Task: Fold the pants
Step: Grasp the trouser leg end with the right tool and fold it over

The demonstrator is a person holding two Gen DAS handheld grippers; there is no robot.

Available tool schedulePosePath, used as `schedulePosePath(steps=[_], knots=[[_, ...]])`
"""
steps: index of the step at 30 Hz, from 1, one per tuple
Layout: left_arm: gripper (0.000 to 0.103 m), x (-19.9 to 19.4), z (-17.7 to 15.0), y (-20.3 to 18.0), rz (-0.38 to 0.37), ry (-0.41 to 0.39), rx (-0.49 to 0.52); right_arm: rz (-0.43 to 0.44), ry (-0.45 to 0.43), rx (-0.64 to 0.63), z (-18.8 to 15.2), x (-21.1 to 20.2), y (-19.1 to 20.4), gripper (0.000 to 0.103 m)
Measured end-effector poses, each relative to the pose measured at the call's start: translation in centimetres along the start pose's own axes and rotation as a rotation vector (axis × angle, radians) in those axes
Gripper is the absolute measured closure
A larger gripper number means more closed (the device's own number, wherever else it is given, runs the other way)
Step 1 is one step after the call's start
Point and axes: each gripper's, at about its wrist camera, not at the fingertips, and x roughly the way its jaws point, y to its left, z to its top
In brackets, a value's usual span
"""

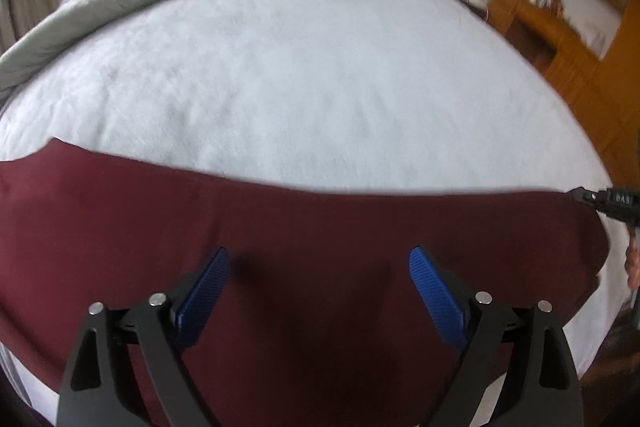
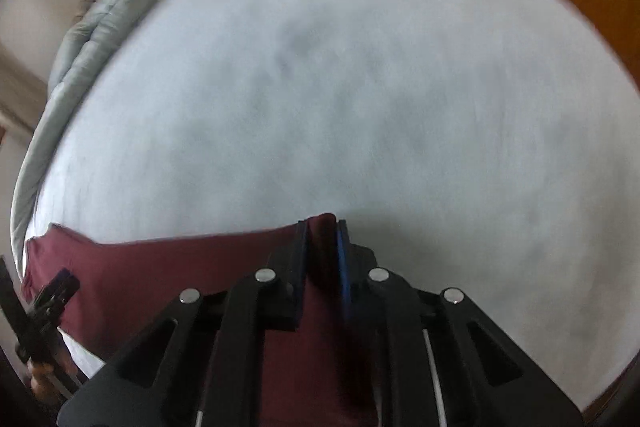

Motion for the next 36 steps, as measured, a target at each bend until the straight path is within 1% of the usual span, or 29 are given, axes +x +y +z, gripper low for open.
schedulePosePath(steps=[1, 2, 3, 4, 7, 10, 11, 12, 13, 15, 16, 17, 22, 26, 29, 30, 31, 34, 36], knots=[[0.011, 0.6, -0.2, -0.2, 0.003, 0.017, 0.008, 0.022, -0.012, 0.012, 0.0, 0.0, -0.2, 0.083], [0.011, 0.9, -0.6, -0.5, 0.026, 0.016, 0.026, 0.034, -0.026, 0.016, -0.1, -0.2, -0.5, 0.075], [0.011, 0.9, -0.8, -0.9, 0.045, 0.002, 0.05, 0.022, -0.038, 0.023, -0.3, -0.6, -0.7, 0.053], [0.011, 0.7, -0.9, -1.2, 0.048, -0.004, 0.062, -0.005, -0.053, 0.024, -0.6, -1.3, -0.9, 0.045], [0.011, -0.1, -1.2, -1.7, 0.013, -0.002, 0.08, -0.019, -0.102, -0.001, -2.7, -4.2, -1.1, 0.046], [0.011, -1.6, -1.4, -2.3, -0.024, -0.03, 0.076, 0.033, -0.101, 0.018, -5.8, -6.5, -1.2, 0.048], [0.011, -2.1, -1.4, -2.6, -0.035, -0.037, 0.077, 0.058, -0.091, 0.042, -6.7, -6.9, -1.4, 0.049], [0.011, -2.5, -1.5, -3.1, -0.044, -0.045, 0.079, 0.091, -0.08, 0.071, -7.6, -7.1, -1.6, 0.054], [0.011, -2.9, -1.7, -3.6, -0.056, -0.055, 0.085, 0.153, -0.055, 0.125, -8.8, -7.0, -2.2, 0.063], [0.01, -3.2, -1.7, -4.5, -0.066, -0.061, 0.105, 0.264, -0.03, 0.228, -10.2, -6.4, -3.3, 0.071], [0.01, -3.2, -1.8, -4.9, -0.068, -0.059, 0.116, 0.311, -0.029, 0.264, -10.7, -6.2, -3.6, 0.071], [0.01, -3.2, -1.9, -5.3, -0.069, -0.052, 0.129, 0.331, -0.03, 0.283, -10.9, -6.0, -3.8, 0.071], [0.01, -3.1, -2.0, -6.0, -0.081, -0.037, 0.14, 0.338, -0.014, 0.328, -11.0, -4.8, -3.8, 0.071], [0.01, -2.6, -2.1, -6.2, -0.072, -0.026, 0.149, 0.355, -0.023, 0.362, -10.4, -4.1, -3.9, 0.073], [0.01, -2.4, -2.3, -6.1, -0.076, -0.015, 0.143, 0.37, -0.002, 0.417, -10.2, -3.1, -4.4, 0.07], [0.01, -2.5, -2.3, -6.0, -0.076, -0.015, 0.138, 0.382, -0.004, 0.428, -10.0, -2.8, -4.5, 0.066], [0.01, -2.5, -2.3, -6.0, -0.077, -0.016, 0.132, 0.389, -0.001, 0.434, -10.0, -2.6, -4.4, 0.064], [0.01, -2.3, -2.3, -5.9, -0.085, -0.008, 0.113, 0.417, 0.006, 0.462, -10.0, -2.2, -4.3, 0.062], [0.01, -2.3, -2.3, -5.8, -0.09, -0.007, 0.109, 0.413, 0.02, 0.476, -10.1, -2.1, -4.5, 0.062]])
